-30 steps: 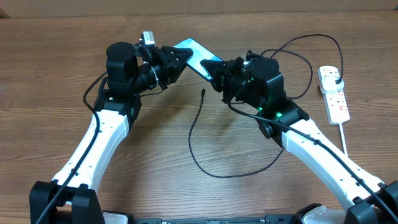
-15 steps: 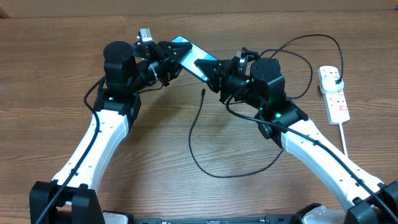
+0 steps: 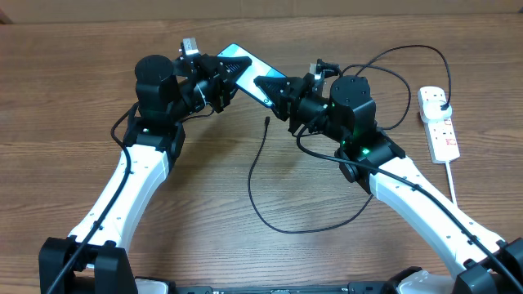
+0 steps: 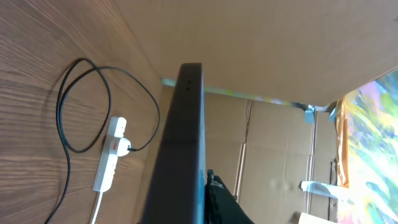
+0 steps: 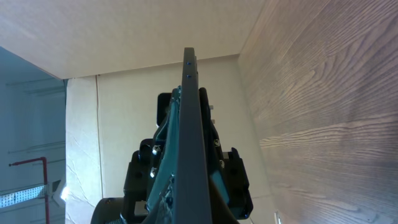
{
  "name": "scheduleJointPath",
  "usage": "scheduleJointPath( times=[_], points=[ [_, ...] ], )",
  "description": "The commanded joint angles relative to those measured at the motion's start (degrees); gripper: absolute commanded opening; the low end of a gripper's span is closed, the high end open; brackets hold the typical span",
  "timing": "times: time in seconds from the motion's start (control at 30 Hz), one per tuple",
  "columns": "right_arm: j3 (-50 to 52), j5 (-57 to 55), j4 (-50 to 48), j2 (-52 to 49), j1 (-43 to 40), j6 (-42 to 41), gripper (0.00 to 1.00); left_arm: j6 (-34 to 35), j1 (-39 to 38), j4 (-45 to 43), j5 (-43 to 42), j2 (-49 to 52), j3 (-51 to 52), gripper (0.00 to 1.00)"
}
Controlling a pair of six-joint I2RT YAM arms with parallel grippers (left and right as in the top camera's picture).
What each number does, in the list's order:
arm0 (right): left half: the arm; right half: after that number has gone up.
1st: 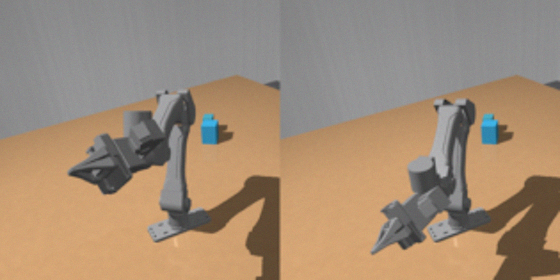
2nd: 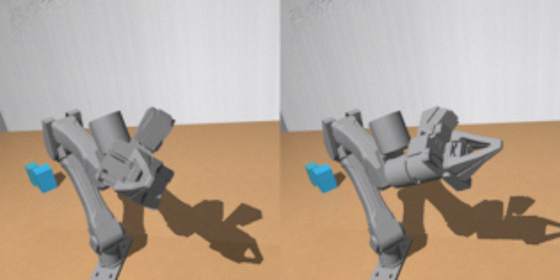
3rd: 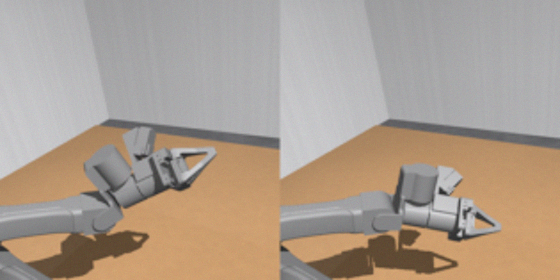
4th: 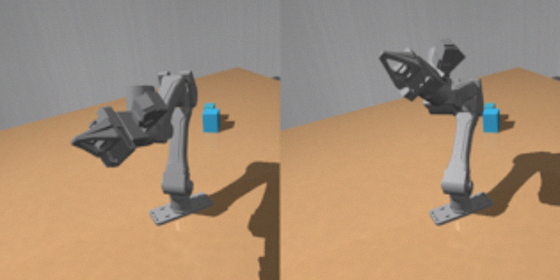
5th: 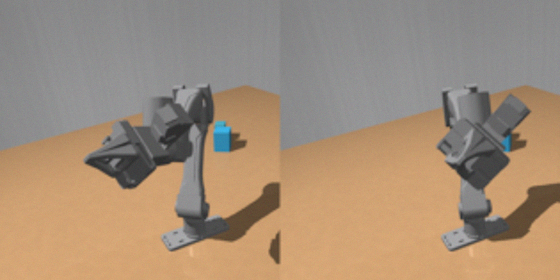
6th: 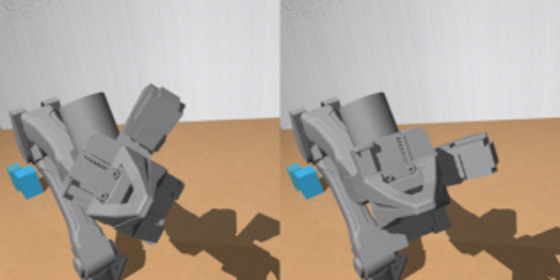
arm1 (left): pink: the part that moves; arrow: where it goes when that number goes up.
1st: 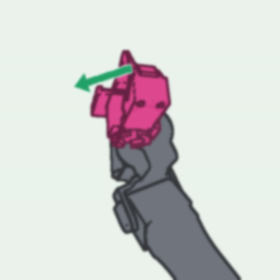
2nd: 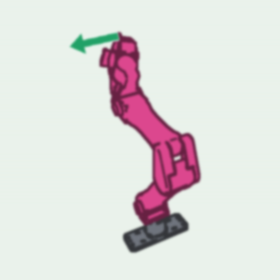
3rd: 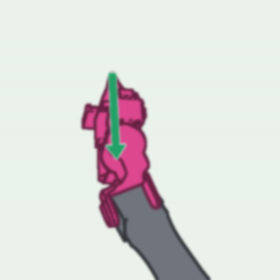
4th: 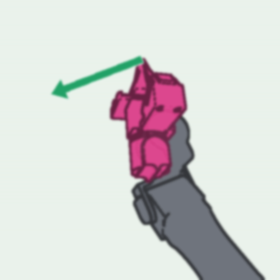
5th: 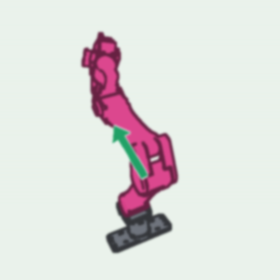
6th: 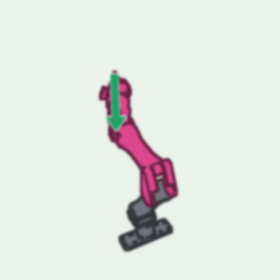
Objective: Plug charger to phone and switch on socket
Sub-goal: 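Release the phone from the right gripper and lift it with the left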
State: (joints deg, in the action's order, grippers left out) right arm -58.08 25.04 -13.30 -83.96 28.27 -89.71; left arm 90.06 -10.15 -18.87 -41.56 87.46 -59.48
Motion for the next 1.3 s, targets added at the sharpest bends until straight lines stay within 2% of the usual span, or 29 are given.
scheduleJointPath(
  times=[0.0,0.13,0.23,0.3,0.43,0.53,0.7,0.8,0.9,0.97,1.03,1.1,1.27],
  points=[
    [-1.1,4.7,0.3,0.9,1.3,-0.1,0.04,0.0,-0.4,-1.3,0.0,-0.1,-0.8,0.13],
    [-1.1,4.7,0.3,0.9,1.3,-0.1,0.04,0.0,-0.4,-1.3,0.0,-0.1,-0.8,0.12],
    [-1.1,4.7,0.3,0.9,1.3,-0.1,0.04,0.0,-0.4,-1.3,0.0,-0.1,-0.8,0.05],
    [-1.1,4.7,0.3,0.9,1.3,-0.1,0.04,0.0,-0.4,-1.3,0.0,-0.1,-0.8,0.05],
    [-1.1,4.6,0.3,0.9,1.3,-0.1,0.12,0.0,-0.4,-1.3,-0.2,-0.1,-0.8,0.05],
    [-1.1,4.6,0.3,0.9,1.3,0.0,0.23,0.0,-0.4,-1.0,-0.3,-0.1,-0.8,0.04],
    [-1.1,4.1,0.3,0.9,1.2,0.2,0.61,-1.7,-0.3,-0.4,-0.4,-0.1,-0.8,0.05],
    [-1.1,1.9,0.6,0.9,1.0,3.3,0.78,-4.9,0.2,1.0,-1.2,-0.1,-0.8,0.04],
    [-1.1,0.7,2.5,0.9,-0.5,8.5,0.87,-7.3,1.4,3.3,-2.9,-0.1,-0.8,0.04],
    [-1.1,0.5,5.7,0.9,-2.7,13.7,0.95,-9.4,2.9,4.0,-6.0,-0.1,-0.8,0.04],
    [-1.1,0.5,9.4,0.9,-5.3,18.2,0.99,-12.6,4.7,3.9,-9.6,-0.1,-0.8,0.04],
    [-1.1,0.5,13.1,0.9,-8.7,21.2,1.00,-15.4,6.4,4.0,-12.7,-0.1,-0.8,0.04],
    [-1.1,0.6,22.5,0.9,-17.0,22.2,1.00,-21.4,10.7,4.1,-20.4,-0.1,-0.8,0.04]
  ],
)
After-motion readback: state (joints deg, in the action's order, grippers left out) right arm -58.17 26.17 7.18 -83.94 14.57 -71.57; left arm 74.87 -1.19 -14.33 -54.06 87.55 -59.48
